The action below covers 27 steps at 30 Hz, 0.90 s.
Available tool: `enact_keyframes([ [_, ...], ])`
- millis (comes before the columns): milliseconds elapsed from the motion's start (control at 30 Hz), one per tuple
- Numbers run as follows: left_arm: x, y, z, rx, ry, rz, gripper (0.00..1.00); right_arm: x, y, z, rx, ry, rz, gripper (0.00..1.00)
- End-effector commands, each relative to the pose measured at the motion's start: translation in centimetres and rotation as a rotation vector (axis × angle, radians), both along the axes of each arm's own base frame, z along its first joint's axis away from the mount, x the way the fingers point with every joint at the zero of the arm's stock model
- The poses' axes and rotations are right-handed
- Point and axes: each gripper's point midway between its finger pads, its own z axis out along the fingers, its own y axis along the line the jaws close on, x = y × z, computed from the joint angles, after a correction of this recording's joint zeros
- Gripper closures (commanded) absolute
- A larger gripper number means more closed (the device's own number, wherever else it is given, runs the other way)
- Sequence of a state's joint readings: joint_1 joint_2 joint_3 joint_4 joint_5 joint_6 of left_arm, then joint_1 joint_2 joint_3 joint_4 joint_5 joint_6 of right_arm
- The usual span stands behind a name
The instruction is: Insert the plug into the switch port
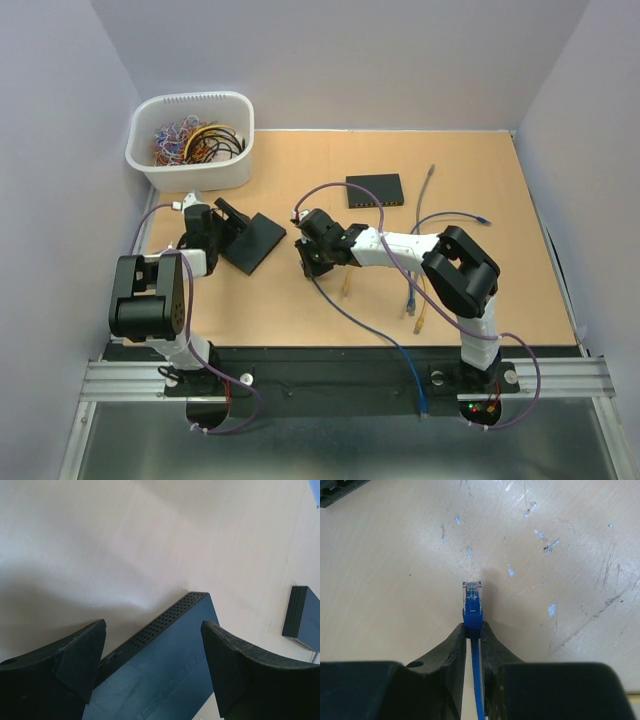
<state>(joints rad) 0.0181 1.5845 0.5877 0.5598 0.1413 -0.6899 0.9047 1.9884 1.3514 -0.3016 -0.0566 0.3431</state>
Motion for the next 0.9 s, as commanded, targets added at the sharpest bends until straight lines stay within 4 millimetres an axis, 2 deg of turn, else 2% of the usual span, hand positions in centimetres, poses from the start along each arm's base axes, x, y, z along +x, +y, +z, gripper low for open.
enact_keyframes([
  [0, -1.5, -1.6, 0.7, -0.025, -0.021, -0.069, 0.12, 0.4, -0.5, 0.2, -0.053, -0.037, 0.018, 1.0],
  [67, -1.6, -1.9, 0.6, -0.029, -0.016, -0.09, 0.13, 0.4, -0.7, 0.0, -0.069, -0.041, 0.026, 1.0],
  [100, -1.8, -3.2, 0.5, -0.037, -0.011, -0.129, 0.14, 0.4, -0.8, 0.0, -0.072, -0.043, 0.031, 0.99],
  [233, -2.0, -4.8, 0.5, -0.045, -0.004, -0.166, 0.15, 0.3, -1.5, -0.4, -0.098, -0.051, 0.024, 1.0],
  [400, -2.2, -8.8, 0.4, -0.035, -0.001, -0.263, 0.15, -0.3, -2.1, -0.6, -0.108, -0.042, 0.045, 1.0],
  [533, -2.4, -10.6, -0.3, -0.042, 0.021, -0.297, 0.15, -0.7, -2.5, -0.8, -0.118, -0.041, 0.055, 0.99],
  [667, -2.7, -11.3, -0.5, -0.045, 0.022, -0.314, 0.15, -1.3, -2.6, -0.6, -0.126, -0.045, 0.077, 1.0],
  [867, -3.1, -11.7, -0.3, -0.041, 0.014, -0.34, 0.18, -3.0, -1.6, -1.0, -0.124, -0.012, 0.14, 1.0],
])
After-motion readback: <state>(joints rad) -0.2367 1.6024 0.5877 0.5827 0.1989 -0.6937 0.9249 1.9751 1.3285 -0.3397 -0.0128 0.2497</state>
